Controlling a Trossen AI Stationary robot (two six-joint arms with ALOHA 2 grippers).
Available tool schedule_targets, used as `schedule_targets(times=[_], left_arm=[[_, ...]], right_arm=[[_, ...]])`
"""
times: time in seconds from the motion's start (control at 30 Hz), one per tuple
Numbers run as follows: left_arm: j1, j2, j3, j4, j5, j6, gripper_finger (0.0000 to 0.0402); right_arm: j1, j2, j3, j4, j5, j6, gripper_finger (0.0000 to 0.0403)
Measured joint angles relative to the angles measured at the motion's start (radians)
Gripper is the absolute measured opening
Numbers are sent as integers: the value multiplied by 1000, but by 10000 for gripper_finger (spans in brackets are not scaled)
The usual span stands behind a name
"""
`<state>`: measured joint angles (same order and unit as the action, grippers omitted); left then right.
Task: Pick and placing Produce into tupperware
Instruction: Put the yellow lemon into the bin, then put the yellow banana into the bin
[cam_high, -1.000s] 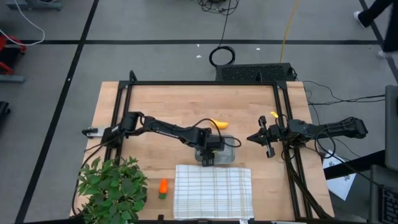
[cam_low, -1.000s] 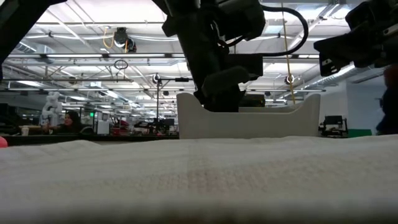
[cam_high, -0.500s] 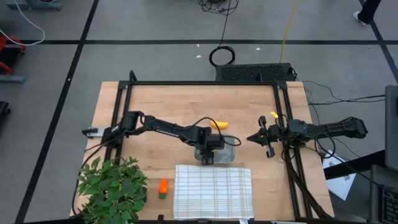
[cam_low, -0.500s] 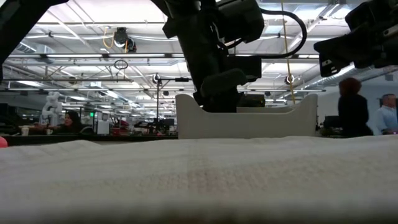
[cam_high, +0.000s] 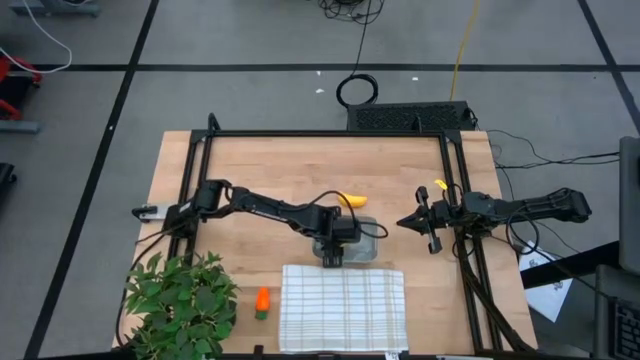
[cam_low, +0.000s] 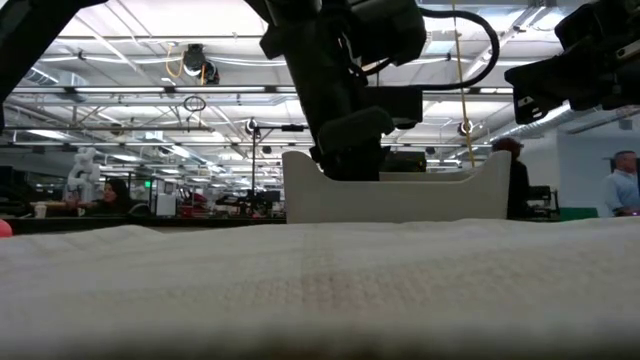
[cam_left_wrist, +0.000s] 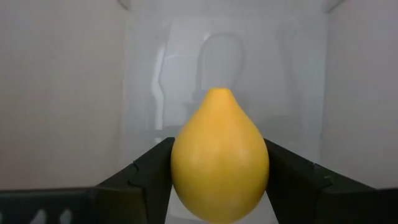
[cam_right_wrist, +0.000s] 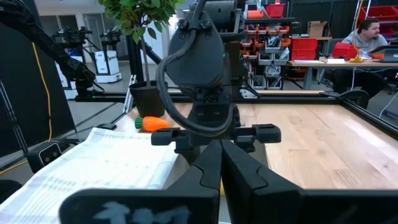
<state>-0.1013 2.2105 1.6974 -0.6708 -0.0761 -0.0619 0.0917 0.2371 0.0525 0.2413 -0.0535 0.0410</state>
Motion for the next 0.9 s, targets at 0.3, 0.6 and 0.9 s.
schedule_targets(times=[0.3,0.6,0.9], left_arm=[[1,0,0,0,2,1,214],[0,0,0,1,5,-3,238],[1,0,0,1,6,-7,244]], right_arm=[[0,0,0,0,0,0,0],[0,0,0,0,0,0,0],[0,0,0,0,0,0,0]])
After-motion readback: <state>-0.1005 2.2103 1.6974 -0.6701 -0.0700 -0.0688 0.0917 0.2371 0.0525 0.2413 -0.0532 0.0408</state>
